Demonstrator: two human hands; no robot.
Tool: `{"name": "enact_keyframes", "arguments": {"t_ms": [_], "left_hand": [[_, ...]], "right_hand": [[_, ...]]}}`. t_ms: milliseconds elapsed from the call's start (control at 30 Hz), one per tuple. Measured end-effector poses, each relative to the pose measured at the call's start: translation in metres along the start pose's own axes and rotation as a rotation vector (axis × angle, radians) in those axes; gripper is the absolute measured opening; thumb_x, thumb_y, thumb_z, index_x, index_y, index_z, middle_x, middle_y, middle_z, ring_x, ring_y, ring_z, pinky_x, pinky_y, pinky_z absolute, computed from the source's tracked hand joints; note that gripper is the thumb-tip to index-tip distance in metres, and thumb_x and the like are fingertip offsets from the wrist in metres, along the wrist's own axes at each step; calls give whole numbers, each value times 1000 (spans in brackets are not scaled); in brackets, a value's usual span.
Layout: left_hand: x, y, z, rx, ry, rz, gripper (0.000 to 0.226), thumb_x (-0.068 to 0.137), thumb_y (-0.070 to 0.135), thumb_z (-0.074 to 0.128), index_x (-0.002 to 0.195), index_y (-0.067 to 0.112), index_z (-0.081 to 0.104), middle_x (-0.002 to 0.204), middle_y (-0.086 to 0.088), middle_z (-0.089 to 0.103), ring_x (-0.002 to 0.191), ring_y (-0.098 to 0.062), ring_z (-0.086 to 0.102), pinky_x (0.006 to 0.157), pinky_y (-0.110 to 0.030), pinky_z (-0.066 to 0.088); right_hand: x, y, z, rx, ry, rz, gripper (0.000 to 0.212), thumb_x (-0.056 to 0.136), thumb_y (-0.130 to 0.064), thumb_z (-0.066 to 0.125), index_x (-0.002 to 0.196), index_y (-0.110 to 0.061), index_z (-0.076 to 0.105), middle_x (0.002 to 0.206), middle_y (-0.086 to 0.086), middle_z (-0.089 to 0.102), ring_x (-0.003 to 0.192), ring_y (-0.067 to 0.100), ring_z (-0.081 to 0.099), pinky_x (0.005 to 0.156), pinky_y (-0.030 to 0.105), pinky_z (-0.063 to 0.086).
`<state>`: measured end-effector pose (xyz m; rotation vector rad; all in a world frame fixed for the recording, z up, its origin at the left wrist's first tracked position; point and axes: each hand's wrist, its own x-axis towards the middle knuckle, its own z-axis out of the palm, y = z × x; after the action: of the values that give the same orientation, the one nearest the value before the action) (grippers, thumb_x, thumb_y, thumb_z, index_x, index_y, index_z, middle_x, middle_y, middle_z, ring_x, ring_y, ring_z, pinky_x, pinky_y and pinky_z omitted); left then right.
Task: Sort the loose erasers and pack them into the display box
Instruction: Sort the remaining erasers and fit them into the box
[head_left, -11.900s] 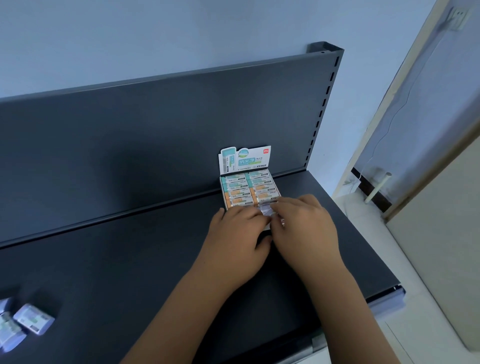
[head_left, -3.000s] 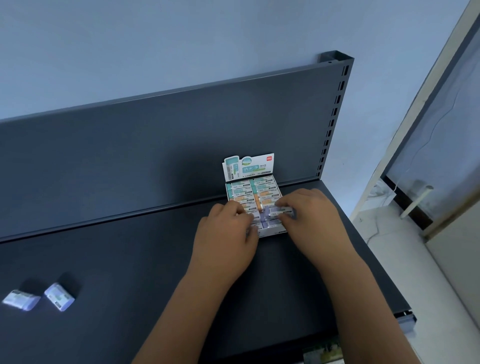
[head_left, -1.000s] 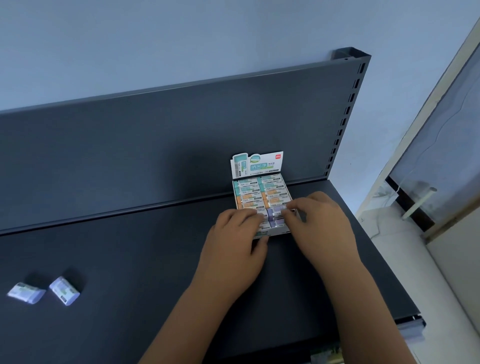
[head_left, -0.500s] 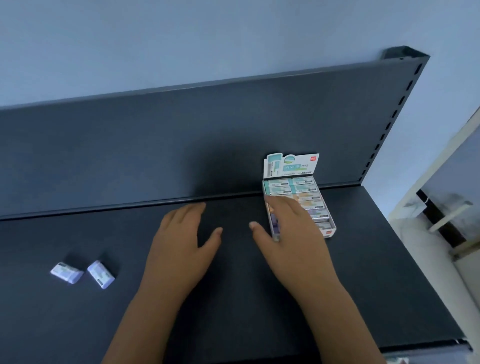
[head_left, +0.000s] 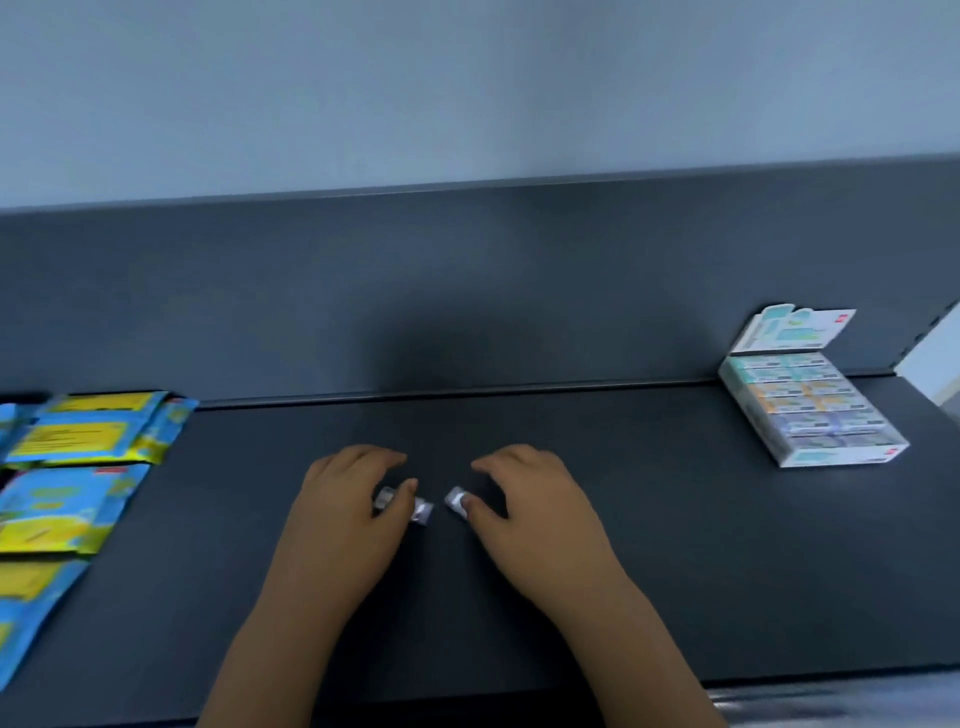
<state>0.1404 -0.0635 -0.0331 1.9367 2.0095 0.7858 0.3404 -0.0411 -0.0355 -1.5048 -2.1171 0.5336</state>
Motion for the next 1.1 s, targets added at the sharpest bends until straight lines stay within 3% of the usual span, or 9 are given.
{"name": "enact_keyframes", "arguments": {"t_ms": [133,267,367,467,533,667,833,1000,1100], "left_hand": [[-11,-42,-23,-54,-130,190,42,89,1,59,114,32,72,122,23,62,117,-9,51,100,-26,42],[-19,-63,-29,-52,-187,264,46,79,9,38,102,32,71,117,24,63,110,-9,53,91,-33,50],[-16,-72,-34,-9,-148,198,23,85,13,52,93,32,62,95,18,58,94,-12,50,77,-41,50],[-11,-72,-36,-40,-144,242,32,77,1,51,89,30,55,100,17,56,101,-13,51,82,-39,49],[-10,-69,-36,-64,-206,304,31,74,8,41,88,30,57,107,16,61,109,-14,53,86,-40,50],[-15,-73,-33,64,-128,238,25,88,35,40,88,34,64,85,12,59,82,-17,51,67,-38,47],[-16,-81,-42,205,-165,148,24,91,29,54,110,37,65,105,12,52,95,-16,48,74,-34,45],[-20,-86,-45,-167,-253,391,51,74,8,45,115,29,65,136,20,54,129,-7,47,99,-39,48],[-26,-91,-46,-197,-300,387,68,72,-8,49,124,35,62,146,27,42,130,-8,50,100,-36,49]], "right_hand": [[-2,-43,43,-137,24,31,22,92,-28,56,112,-27,65,107,-11,59,98,14,48,83,30,47],[-6,-63,65,-12,53,54,48,84,-2,56,127,-22,61,118,-5,58,105,17,53,88,29,48],[-7,-71,69,94,126,88,55,83,3,58,132,-20,59,126,-9,53,105,3,55,91,16,46],[-8,-72,72,78,217,98,49,79,4,64,123,-17,66,114,-6,60,94,-1,55,83,4,40],[-8,-73,76,77,261,87,46,75,8,64,115,-15,70,106,-5,64,91,4,60,82,11,46],[-10,-78,82,53,295,48,37,73,7,65,101,-17,72,97,-7,66,85,5,60,76,11,44],[-9,-86,87,71,265,22,39,75,7,63,102,-20,75,99,-9,70,89,4,63,79,13,47],[-11,-98,93,63,233,-66,39,75,7,60,101,-19,71,94,-8,66,84,4,60,73,17,47],[-13,-102,100,93,270,-25,37,78,7,60,102,-20,70,95,-8,63,84,4,58,73,14,45]]}}
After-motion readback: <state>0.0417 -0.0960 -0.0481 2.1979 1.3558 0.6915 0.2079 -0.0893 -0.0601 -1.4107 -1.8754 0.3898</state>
